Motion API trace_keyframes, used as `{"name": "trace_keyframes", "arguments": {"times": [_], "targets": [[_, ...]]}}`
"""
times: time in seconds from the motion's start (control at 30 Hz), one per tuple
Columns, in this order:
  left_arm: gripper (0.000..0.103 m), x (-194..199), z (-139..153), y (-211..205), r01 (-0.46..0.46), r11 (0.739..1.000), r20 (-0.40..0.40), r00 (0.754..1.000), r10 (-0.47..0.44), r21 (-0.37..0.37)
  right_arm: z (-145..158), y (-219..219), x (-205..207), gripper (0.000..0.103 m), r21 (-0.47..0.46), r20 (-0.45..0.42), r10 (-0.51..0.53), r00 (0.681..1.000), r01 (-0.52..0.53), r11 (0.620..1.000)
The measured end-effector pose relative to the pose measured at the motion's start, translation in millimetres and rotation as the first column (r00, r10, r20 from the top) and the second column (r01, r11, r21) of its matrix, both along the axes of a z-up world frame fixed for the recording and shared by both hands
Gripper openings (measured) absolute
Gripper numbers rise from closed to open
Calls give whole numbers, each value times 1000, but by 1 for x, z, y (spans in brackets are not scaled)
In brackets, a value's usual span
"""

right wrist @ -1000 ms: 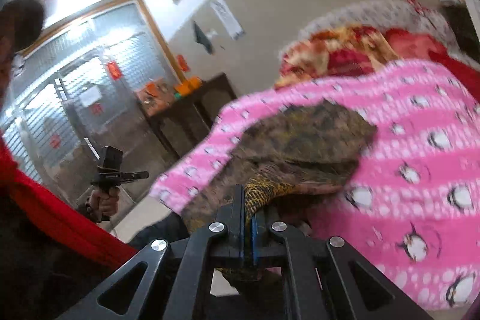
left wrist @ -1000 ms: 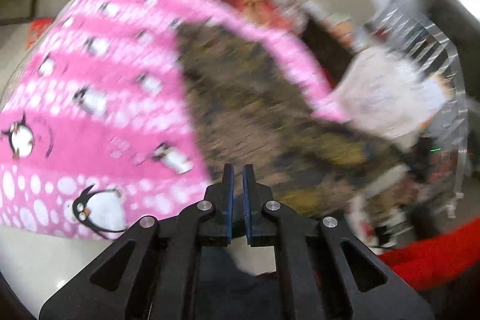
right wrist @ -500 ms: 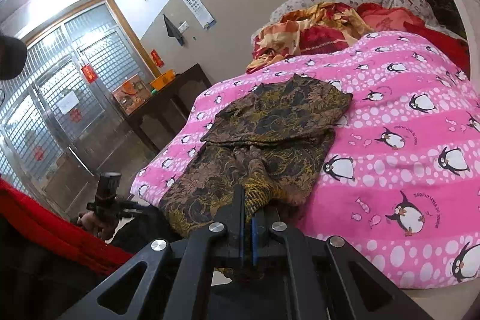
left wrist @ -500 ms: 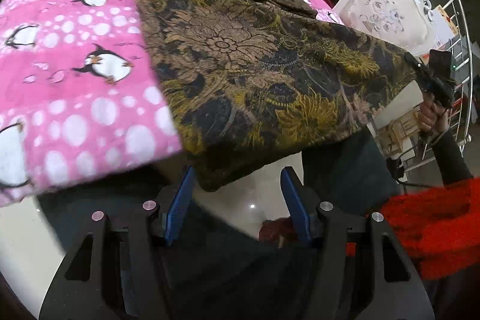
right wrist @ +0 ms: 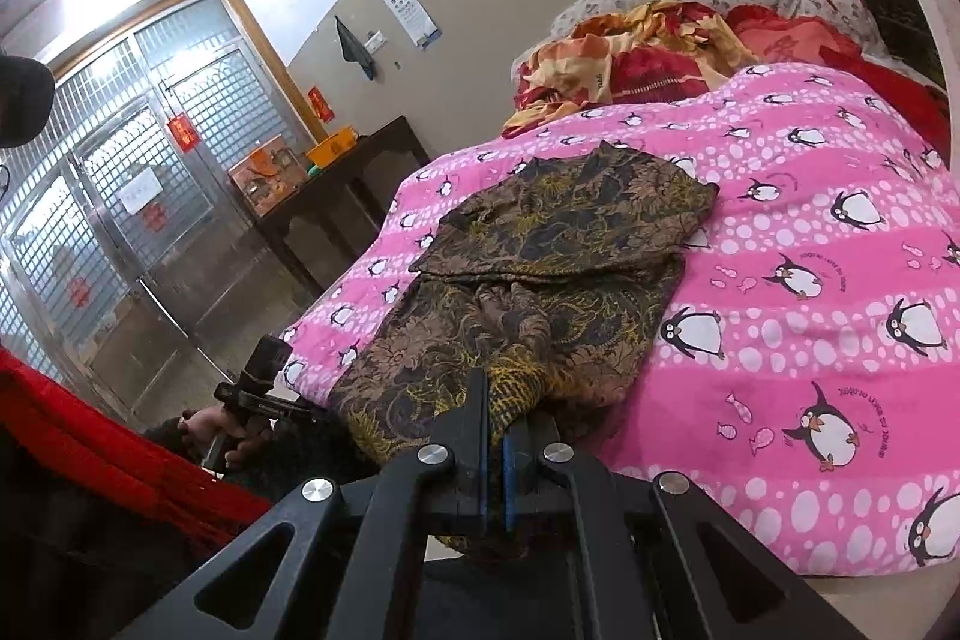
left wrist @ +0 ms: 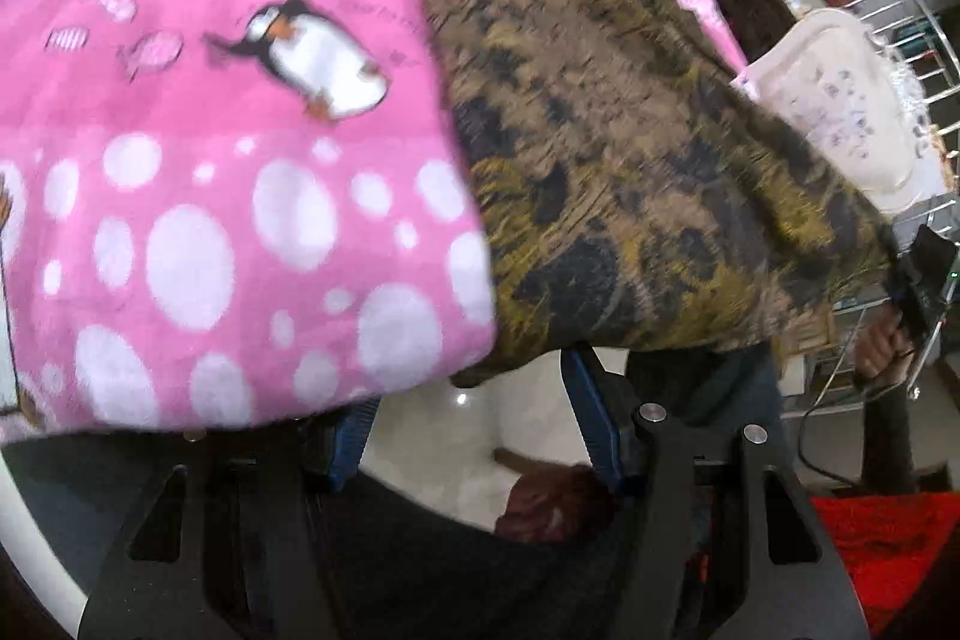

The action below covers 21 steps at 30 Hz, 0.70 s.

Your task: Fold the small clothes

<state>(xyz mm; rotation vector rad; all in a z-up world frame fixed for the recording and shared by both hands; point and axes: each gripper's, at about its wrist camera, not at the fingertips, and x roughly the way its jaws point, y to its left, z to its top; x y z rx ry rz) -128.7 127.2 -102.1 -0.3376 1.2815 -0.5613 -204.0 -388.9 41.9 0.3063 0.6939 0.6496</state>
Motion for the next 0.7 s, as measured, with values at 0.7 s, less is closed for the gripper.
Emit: {"name": "trace_keyframes", "arguments": {"times": [0.7], "targets": [[28, -8, 3, -11, 140, 985, 78, 988, -132, -99, -3, 13, 2, 3, -5, -29, 19, 999, -19, 1000]]}}
